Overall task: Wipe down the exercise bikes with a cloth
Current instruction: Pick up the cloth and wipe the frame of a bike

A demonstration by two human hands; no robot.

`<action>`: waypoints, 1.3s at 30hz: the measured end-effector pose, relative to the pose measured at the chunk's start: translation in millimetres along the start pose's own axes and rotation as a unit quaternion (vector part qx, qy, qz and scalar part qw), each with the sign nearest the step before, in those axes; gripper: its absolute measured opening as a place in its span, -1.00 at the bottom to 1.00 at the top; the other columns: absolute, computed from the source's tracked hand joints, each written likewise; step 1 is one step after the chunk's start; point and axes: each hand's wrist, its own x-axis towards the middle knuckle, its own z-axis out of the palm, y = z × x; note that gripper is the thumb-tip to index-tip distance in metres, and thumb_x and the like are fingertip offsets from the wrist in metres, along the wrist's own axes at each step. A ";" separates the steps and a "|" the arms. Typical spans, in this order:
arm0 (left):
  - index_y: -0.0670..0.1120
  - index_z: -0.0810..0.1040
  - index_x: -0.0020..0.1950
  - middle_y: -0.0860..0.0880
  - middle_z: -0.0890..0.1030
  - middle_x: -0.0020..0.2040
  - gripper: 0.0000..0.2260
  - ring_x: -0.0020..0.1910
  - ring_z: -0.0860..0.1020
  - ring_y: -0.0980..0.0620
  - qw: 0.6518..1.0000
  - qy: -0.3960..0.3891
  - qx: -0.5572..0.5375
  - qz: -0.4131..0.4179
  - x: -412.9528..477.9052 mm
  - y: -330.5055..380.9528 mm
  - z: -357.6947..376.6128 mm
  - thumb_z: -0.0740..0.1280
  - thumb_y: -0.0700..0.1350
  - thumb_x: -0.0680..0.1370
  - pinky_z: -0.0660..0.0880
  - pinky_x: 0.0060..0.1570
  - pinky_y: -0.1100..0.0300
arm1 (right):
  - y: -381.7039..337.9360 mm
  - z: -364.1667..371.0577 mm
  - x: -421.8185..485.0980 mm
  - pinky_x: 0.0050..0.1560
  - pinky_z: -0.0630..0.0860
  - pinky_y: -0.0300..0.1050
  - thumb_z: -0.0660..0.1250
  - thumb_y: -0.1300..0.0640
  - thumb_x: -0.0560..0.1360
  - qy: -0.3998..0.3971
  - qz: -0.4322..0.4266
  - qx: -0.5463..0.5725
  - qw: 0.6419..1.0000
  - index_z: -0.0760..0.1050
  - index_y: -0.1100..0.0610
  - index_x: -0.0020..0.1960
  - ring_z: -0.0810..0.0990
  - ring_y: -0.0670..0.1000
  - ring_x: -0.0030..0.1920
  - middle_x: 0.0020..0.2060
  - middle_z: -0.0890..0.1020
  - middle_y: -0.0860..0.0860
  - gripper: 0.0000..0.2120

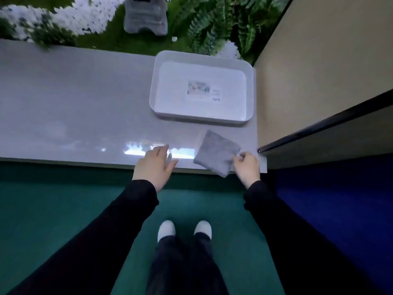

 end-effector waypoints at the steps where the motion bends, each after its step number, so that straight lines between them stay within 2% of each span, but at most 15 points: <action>1: -0.10 0.24 0.47 -0.08 0.35 0.42 -0.50 0.35 0.34 -0.10 1.000 -0.002 0.007 0.000 -0.3 -3.2 5.6 0.13 0.11 0.60 0.38 0.23 0.02 | 2.4 3.8 4.8 0.13 0.40 -0.06 0.26 0.10 0.54 0.008 0.019 0.012 1.000 0.45 0.27 0.25 0.49 0.19 0.19 0.18 0.54 0.22 -0.65; 4: -0.12 0.26 0.46 -0.11 0.38 0.39 -0.52 0.34 0.36 -0.11 1.000 0.005 0.019 0.009 -2.9 -15.1 19.8 0.14 0.09 0.60 0.40 0.19 0.00 | 7.7 12.6 14.9 0.04 0.41 -0.11 0.29 0.09 0.51 0.033 0.073 0.055 0.995 0.52 0.25 0.14 0.52 0.16 0.12 0.12 0.58 0.16 -0.71; 7: -0.12 0.27 0.45 -0.10 0.38 0.39 -0.52 0.34 0.35 -0.11 1.000 0.005 0.016 0.003 -5.4 -20.4 27.2 0.15 0.09 0.60 0.40 0.18 -0.01 | 6.8 24.2 17.8 -0.13 0.35 -0.19 0.33 0.07 0.47 0.033 0.091 0.097 0.991 0.51 0.14 -0.17 0.51 0.07 -0.10 -0.14 0.58 0.09 -0.86; 12: -0.12 0.28 0.44 -0.09 0.39 0.38 -0.53 0.32 0.37 -0.11 1.000 0.015 0.011 -0.001 -2.4 -21.3 22.6 0.15 0.08 0.61 0.40 0.16 -0.01 | -15.4 37.2 15.0 -0.07 0.45 -0.10 0.38 0.09 0.44 0.023 0.111 0.139 0.984 0.35 0.09 -0.29 0.50 0.08 -0.12 -0.13 0.52 0.07 -0.77; 16: -0.11 0.27 0.45 -0.09 0.38 0.39 -0.53 0.32 0.37 -0.11 1.000 0.021 0.007 -0.001 -2.1 -22.4 11.9 0.13 0.09 0.61 0.40 0.16 -0.02 | -33.0 37.8 4.5 -0.13 0.33 -0.19 0.31 0.21 0.46 0.058 0.059 0.137 0.987 0.35 0.11 -0.10 0.45 0.06 -0.12 -0.13 0.47 0.02 -0.88; 21: -0.07 0.28 0.45 -0.06 0.39 0.39 -0.55 0.36 0.33 -0.06 0.999 0.019 -0.034 -0.015 -7.9 -22.1 -16.2 0.12 0.09 0.61 0.35 0.20 0.05 | -61.7 15.4 -22.4 -0.26 0.37 -0.26 0.34 0.23 0.46 0.036 0.000 0.185 0.982 0.39 0.12 -0.07 0.43 -0.05 -0.27 -0.29 0.42 -0.08 -0.86; 24: -0.10 0.36 0.40 -0.07 0.45 0.33 -0.60 0.29 0.41 -0.04 0.991 0.021 -0.128 -0.017 -11.2 -11.3 -43.5 0.14 0.04 0.62 0.35 0.20 0.11 | -93.4 -10.6 -47.6 -0.43 0.36 -0.46 0.39 0.24 0.45 0.014 -0.039 0.209 0.977 0.41 0.10 -0.12 0.41 -0.15 -0.34 -0.33 0.43 -0.08 -0.84; 26: -0.13 0.43 0.34 -0.09 0.51 0.28 -0.65 0.21 0.48 -0.04 0.982 0.029 -0.186 -0.023 -14.0 1.0 -67.2 0.16 0.01 0.61 0.36 0.15 0.18 | -119.0 -31.9 -68.8 -0.36 0.39 -0.51 0.39 0.25 0.45 -0.003 -0.063 0.233 0.970 0.40 0.06 -0.19 0.42 -0.12 -0.31 -0.31 0.45 -0.03 -0.82; 28: -0.13 0.49 0.28 -0.10 0.55 0.23 -0.68 0.16 0.49 -0.04 0.968 0.041 -0.245 -0.040 -18.1 14.0 -93.4 0.17 0.00 0.61 0.33 0.09 0.24 | -146.5 -54.2 -93.8 -0.12 0.50 -0.28 0.39 0.25 0.45 -0.037 -0.084 0.264 0.960 0.46 0.13 -0.13 0.50 -0.03 -0.19 -0.22 0.52 0.07 -0.90; 30: -0.11 0.53 0.23 -0.08 0.56 0.22 -0.67 0.18 0.49 -0.04 0.941 0.031 -0.330 -0.071 -20.6 25.9 -119.4 0.15 0.05 0.61 0.34 0.12 0.21 | -174.6 -74.9 -118.8 0.00 0.54 -0.05 0.38 0.24 0.47 -0.071 -0.109 0.283 0.950 0.50 0.24 0.06 0.56 0.06 -0.06 -0.08 0.59 0.16 -0.82; 31: -0.10 0.53 0.21 -0.09 0.55 0.23 -0.63 0.18 0.49 -0.04 0.917 0.013 -0.389 -0.087 -22.9 31.3 -133.5 0.13 0.10 0.61 0.36 0.16 0.16 | -188.2 -85.2 -132.6 0.00 0.54 -0.02 0.38 0.25 0.47 -0.085 -0.118 0.293 0.945 0.49 0.26 0.12 0.58 0.09 -0.02 -0.03 0.61 0.18 -0.76; 34: -0.05 0.49 0.21 -0.05 0.58 0.16 -0.55 0.09 0.50 0.02 0.793 -0.048 -0.593 -0.128 -34.3 48.2 -180.6 0.06 0.23 0.59 0.41 0.05 0.15 | -224.1 -114.1 -169.6 -0.21 0.51 -0.21 0.34 0.32 0.48 -0.139 -0.167 0.325 0.920 0.52 0.26 0.05 0.61 -0.02 -0.19 -0.14 0.64 0.15 -0.85; 37: -0.09 0.53 0.15 -0.07 0.63 -0.01 -0.50 -0.05 0.57 0.01 0.640 -0.113 -0.756 -0.081 -55.7 51.8 -229.4 0.06 0.27 0.56 0.45 0.01 0.15 | -252.7 -141.1 -205.0 -0.40 0.45 -0.36 0.29 0.34 0.50 -0.188 -0.215 0.343 0.895 0.53 0.22 -0.02 0.58 -0.17 -0.37 -0.28 0.60 0.02 -0.90; 38: -0.12 0.55 0.14 -0.08 0.64 -0.02 -0.52 -0.06 0.60 -0.01 0.620 -0.113 -0.775 -0.048 -64.0 51.1 -245.0 0.09 0.23 0.58 0.47 0.03 0.14 | -260.1 -148.9 -214.1 -0.41 0.45 -0.37 0.29 0.35 0.50 -0.193 -0.225 0.352 0.888 0.52 0.23 0.00 0.58 -0.18 -0.38 -0.28 0.59 0.01 -0.89; 39: -0.13 0.57 0.12 -0.08 0.66 -0.02 -0.59 -0.05 0.62 0.00 0.620 -0.101 -0.778 -0.021 -72.6 51.1 -257.7 0.13 0.16 0.59 0.50 0.01 0.14 | -264.5 -155.0 -221.5 -0.41 0.45 -0.36 0.28 0.35 0.50 -0.194 -0.233 0.363 0.881 0.51 0.24 0.04 0.59 -0.18 -0.36 -0.26 0.60 0.01 -0.86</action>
